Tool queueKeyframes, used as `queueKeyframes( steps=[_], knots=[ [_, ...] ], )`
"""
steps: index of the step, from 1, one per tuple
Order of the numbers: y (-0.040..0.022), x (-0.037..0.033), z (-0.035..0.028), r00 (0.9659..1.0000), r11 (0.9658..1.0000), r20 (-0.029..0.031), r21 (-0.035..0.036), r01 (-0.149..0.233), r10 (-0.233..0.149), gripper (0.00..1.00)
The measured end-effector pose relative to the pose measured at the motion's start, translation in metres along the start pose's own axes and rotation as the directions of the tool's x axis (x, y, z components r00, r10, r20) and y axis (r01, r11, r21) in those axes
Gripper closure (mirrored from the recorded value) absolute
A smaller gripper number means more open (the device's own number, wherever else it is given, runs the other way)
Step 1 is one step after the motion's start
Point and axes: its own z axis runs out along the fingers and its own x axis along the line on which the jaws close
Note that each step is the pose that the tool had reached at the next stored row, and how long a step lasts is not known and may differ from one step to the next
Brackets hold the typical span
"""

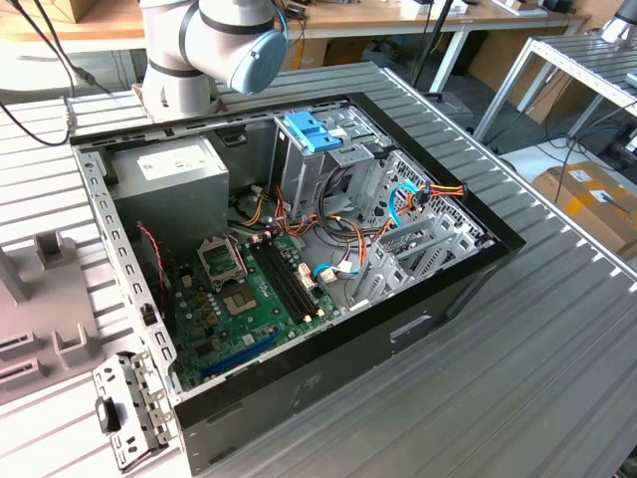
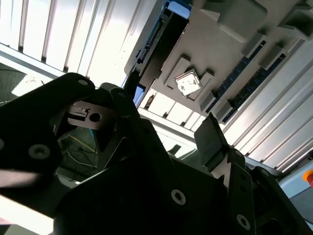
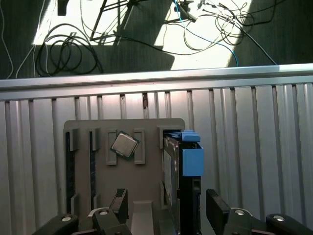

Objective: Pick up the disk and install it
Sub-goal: 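Pick up the disk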

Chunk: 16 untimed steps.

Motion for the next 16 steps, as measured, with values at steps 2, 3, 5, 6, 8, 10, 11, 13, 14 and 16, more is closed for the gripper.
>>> queueKeyframes(
  steps=[2, 3, 5, 6, 8, 10, 11, 13, 14, 16],
  knots=[
    [0.0001, -0.0002, 0.0003, 1.0000, 1.0000, 0.0000, 0.0000, 0.000, 0.000, 0.26],
    [0.0002, -0.0005, 0.0005, 1.0000, 1.0000, 0.0001, 0.0002, 0.000, 0.000, 0.26],
    [0.0004, -0.0012, 0.0007, 1.0000, 1.0000, 0.0001, 0.0001, 0.000, 0.000, 0.26],
    [0.0006, -0.0019, 0.0009, 1.0000, 1.0000, 0.0001, 0.0002, 0.000, 0.000, 0.26],
    [0.0013, -0.0030, 0.0011, 1.0000, 1.0000, 0.0000, 0.0001, 0.000, 0.000, 0.26],
    [0.0025, -0.0043, 0.0014, 1.0000, 1.0000, 0.0000, -0.0001, 0.000, 0.000, 0.26],
    [0.0034, -0.0053, 0.0015, 1.0000, 1.0000, -0.0001, -0.0002, 0.000, 0.000, 0.26],
    [0.0044, -0.0064, 0.0023, 1.0000, 1.0000, 0.0001, 0.0002, 0.000, 0.000, 0.26],
    [0.0047, -0.0069, 0.0030, 1.0000, 1.0000, 0.0000, 0.0001, 0.000, 0.000, 0.26],
    [0.0049, -0.0078, 0.0053, 1.0000, 1.0000, 0.0001, 0.0001, 0.000, 0.000, 0.26]
  ],
)
